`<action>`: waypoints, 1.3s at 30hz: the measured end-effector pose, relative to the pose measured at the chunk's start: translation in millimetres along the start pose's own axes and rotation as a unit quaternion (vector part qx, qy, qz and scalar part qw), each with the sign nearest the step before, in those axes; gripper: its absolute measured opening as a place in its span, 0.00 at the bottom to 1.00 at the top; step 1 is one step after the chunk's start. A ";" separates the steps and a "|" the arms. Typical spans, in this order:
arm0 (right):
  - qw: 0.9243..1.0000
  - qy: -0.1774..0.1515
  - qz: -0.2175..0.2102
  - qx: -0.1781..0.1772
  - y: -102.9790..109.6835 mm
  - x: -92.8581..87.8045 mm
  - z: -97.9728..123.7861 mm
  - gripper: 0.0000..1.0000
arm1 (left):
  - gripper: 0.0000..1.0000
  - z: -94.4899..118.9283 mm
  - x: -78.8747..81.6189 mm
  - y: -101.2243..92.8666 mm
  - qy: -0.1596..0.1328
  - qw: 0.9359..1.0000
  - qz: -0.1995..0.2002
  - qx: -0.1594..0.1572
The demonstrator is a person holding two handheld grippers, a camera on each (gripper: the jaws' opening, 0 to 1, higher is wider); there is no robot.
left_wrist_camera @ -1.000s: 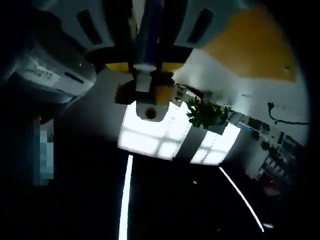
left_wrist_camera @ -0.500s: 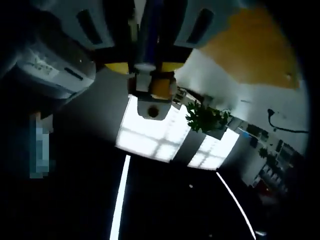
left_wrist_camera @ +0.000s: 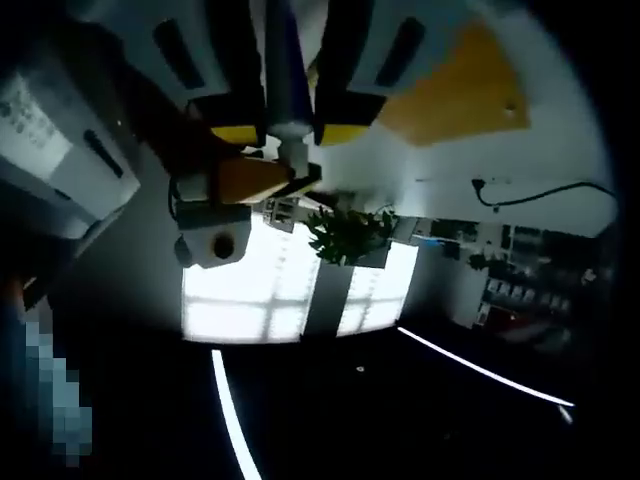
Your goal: Pick up the toothpaste unscrew the cap squeeze it onto the small board screw the cap back on and return it to the table
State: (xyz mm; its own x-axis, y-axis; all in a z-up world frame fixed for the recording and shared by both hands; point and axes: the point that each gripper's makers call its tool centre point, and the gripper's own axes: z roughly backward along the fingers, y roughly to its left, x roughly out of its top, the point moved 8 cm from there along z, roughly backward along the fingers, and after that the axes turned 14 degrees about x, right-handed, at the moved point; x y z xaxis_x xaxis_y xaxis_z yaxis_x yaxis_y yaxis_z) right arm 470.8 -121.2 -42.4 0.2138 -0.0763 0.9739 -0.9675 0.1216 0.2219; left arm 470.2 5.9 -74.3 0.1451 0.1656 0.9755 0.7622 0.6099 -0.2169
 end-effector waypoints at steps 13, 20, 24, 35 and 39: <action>0.983 0.007 0.021 0.185 -10.2 2.4 6.9 0.20 | 0.18 3.0 -0.9 -5.5 -0.024 0.998 -0.038 -0.042; 0.977 0.025 0.033 0.210 -5.1 -1.0 1.1 0.12 | 0.18 5.4 0.1 -10.6 -0.029 0.995 -0.063 -0.065; 0.981 0.027 0.039 0.187 -4.9 -0.3 3.7 0.12 | 0.18 5.2 1.1 -9.0 -0.023 0.996 -0.065 -0.056; 0.999 0.019 0.035 0.006 0.8 1.3 8.6 0.11 | 0.18 1.9 4.6 -1.7 -0.018 0.997 -0.077 -0.001; 0.998 0.034 0.038 -0.041 5.3 3.2 10.2 0.10 | 0.18 -0.8 5.9 -2.1 -0.020 0.995 -0.098 0.016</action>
State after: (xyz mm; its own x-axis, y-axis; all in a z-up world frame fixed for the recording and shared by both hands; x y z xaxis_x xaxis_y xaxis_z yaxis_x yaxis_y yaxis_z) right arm 465.0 -130.9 -38.6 0.1509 0.0032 0.9885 -0.9676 0.2051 0.1470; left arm 469.9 5.0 -68.0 -0.0302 0.0711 0.9970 0.7526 0.6580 -0.0241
